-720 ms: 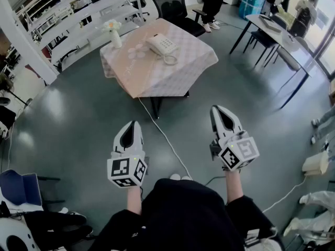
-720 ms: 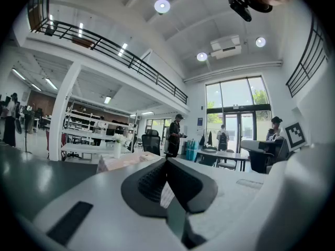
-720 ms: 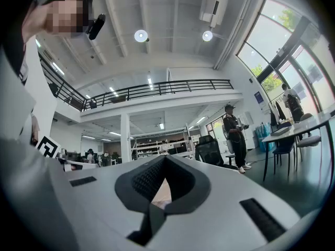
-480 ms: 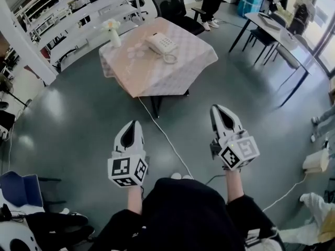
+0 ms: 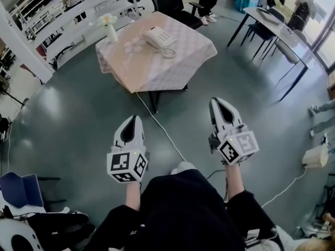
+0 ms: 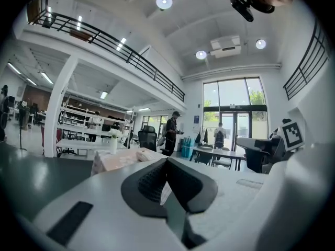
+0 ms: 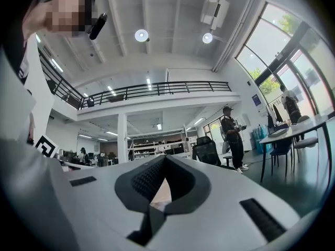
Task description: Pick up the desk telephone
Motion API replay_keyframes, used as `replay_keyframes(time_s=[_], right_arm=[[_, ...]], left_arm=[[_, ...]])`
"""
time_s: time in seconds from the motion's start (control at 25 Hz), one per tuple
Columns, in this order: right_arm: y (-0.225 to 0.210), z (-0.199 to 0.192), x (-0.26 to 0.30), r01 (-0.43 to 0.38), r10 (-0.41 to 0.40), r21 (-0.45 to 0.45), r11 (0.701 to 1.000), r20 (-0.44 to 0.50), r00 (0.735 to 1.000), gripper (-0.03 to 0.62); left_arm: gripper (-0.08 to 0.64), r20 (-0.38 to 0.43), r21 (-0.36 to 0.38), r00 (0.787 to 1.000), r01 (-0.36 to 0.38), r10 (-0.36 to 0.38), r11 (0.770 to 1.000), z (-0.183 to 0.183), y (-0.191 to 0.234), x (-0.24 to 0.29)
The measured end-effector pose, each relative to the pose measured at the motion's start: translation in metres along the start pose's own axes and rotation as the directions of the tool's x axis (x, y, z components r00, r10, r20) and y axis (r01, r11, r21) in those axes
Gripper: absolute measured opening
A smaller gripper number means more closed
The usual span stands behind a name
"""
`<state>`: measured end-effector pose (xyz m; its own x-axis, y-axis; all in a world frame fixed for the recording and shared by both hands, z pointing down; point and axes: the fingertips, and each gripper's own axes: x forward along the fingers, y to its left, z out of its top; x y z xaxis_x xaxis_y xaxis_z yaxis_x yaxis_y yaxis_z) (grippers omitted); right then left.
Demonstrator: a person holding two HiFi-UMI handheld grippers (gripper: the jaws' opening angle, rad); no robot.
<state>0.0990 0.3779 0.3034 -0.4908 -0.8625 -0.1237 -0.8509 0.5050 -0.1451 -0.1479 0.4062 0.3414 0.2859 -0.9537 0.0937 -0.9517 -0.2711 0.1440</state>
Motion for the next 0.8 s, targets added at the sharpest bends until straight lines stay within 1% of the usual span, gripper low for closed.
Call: replay_keyframes(time_s=[0.08,0.2,0.32,0.44,0.64,0.8], right_arm=[[-0.005,-0.001,0.002,0.009,-0.009,0.021,1.000,0.002,1.000,-0.008],[-0.015,-0.007,0.006,0.031,-0.031,0.055,0.998,-0.007,1.000,-0.008],[-0.026,-0.017,0.013,0.061,-0.060,0.054,0.997,-0.022,0.998,-0.008],[-0.038,-0.026,0.026,0.067,-0.065,0.066,0.996,-0.034,0.997,-0.008],[-0.069,-0.037,0.051,0.052,-0.049,0.082,0.995,-0.047,0.998,-0.008],[-0.108,-0.038,0.080,0.029,-0.023,0.075,0.997,-0.076,0.997,-0.008]], left_arm=[[-0.001,-0.008,0.002,1.000,0.004,-0.004,1.000,-0.002,-0.003,0.003],[-0.001,-0.007,0.004,1.000,-0.008,0.008,1.000,-0.002,0.001,0.007],[-0.001,-0.019,-0.006,0.999,-0.027,0.027,1.000,-0.010,0.012,0.014],[-0.001,-0.030,-0.025,0.999,-0.046,0.045,0.999,-0.016,0.022,0.026],[-0.001,-0.041,-0.044,0.997,-0.063,0.061,0.997,-0.023,0.019,0.067],[-0.002,-0.058,-0.046,0.997,-0.062,0.059,0.997,-0.023,0.002,0.117]])
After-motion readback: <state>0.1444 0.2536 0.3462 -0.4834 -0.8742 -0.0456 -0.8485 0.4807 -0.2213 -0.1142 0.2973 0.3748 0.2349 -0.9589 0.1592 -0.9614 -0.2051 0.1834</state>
